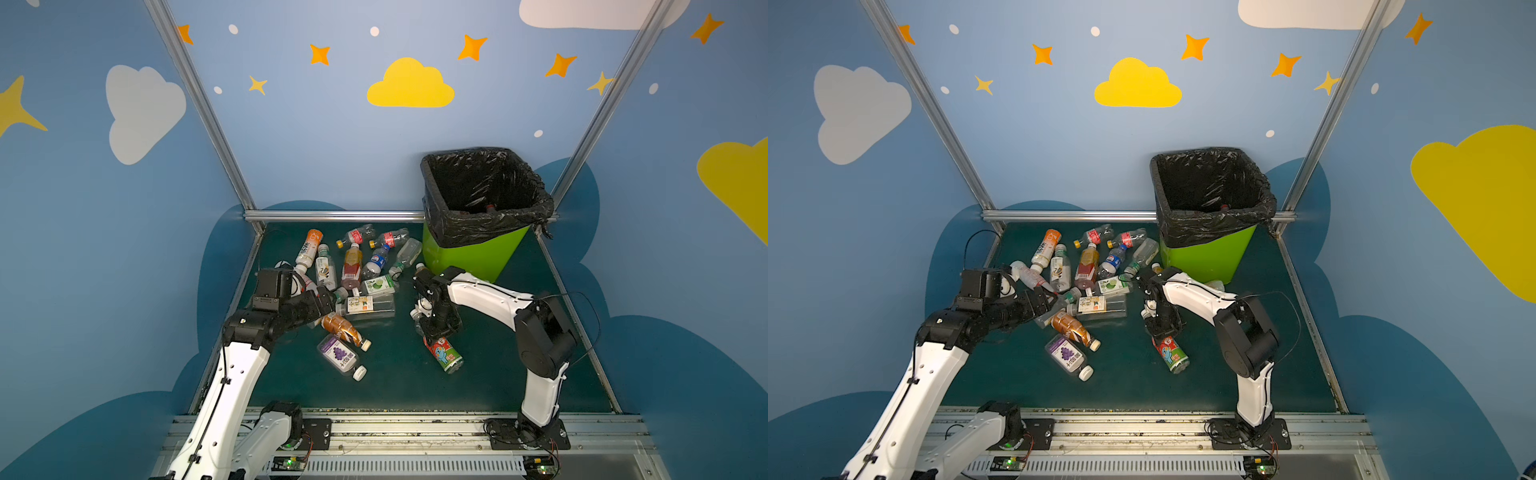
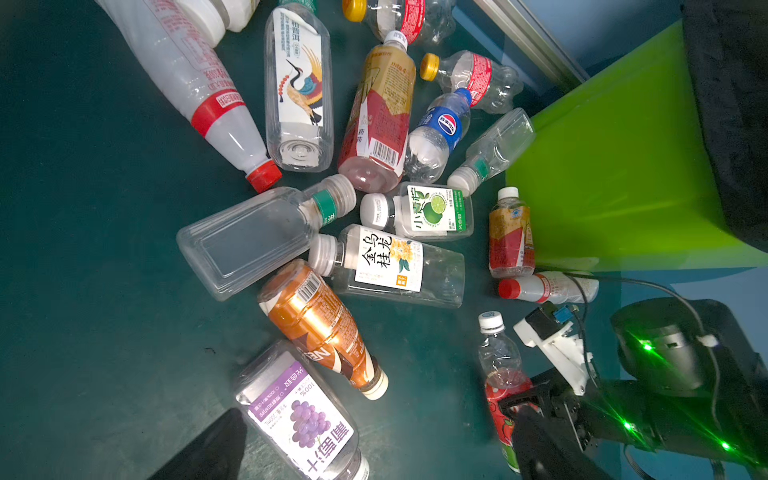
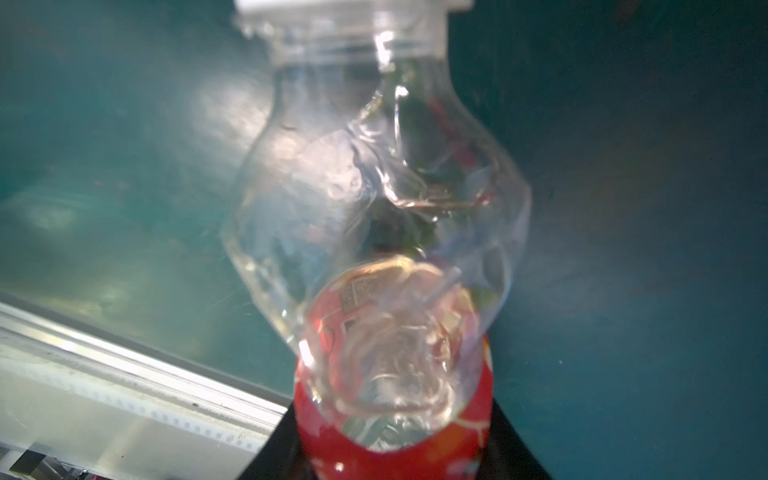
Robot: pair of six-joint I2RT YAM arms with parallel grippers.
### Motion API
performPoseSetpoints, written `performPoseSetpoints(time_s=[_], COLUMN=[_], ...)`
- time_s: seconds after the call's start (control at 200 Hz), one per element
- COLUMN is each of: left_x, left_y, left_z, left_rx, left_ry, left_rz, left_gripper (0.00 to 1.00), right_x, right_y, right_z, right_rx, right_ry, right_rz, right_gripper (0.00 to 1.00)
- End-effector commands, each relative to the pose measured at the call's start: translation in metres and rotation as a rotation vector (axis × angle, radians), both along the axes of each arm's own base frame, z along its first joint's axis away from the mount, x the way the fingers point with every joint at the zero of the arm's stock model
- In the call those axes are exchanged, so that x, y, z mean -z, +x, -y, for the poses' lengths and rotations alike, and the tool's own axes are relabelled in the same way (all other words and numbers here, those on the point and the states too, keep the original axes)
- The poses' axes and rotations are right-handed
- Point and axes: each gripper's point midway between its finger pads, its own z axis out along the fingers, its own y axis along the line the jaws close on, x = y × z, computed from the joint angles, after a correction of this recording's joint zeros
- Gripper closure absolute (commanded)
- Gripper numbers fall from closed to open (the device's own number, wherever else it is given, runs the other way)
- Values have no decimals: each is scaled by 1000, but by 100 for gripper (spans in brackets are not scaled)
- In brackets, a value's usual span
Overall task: Throw the plastic bottles in the bin
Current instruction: 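Lift the red Qoo bottle over the bin and open the right gripper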
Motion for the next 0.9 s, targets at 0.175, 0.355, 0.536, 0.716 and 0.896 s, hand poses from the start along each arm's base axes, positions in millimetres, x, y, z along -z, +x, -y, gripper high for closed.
performPoseSetpoints(time_s=[0.175, 0.355, 0.536, 0.716, 0.896], left_x=[-4, -10, -20, -25, -27], left_y=[7, 16, 24, 36, 38], left_z=[-5, -4, -4, -1, 1], left_rx=[-28, -40, -30, -6, 21], left_ry=[12, 0, 9, 25, 31], left_rz=[16, 38, 58, 43, 19], left_gripper=[1, 2, 2, 2, 0], right_x=[-169, -273, -403, -454, -460], right_y=[-7, -5, 38, 157, 212], right_z=[-75, -106, -71, 13, 70], right_rx=[-299, -421, -243, 86, 289], right_ry=[413, 675, 702, 464, 346], right_rz=[457, 950, 1491, 1602, 1504], right_gripper=[57, 59, 60, 46, 11])
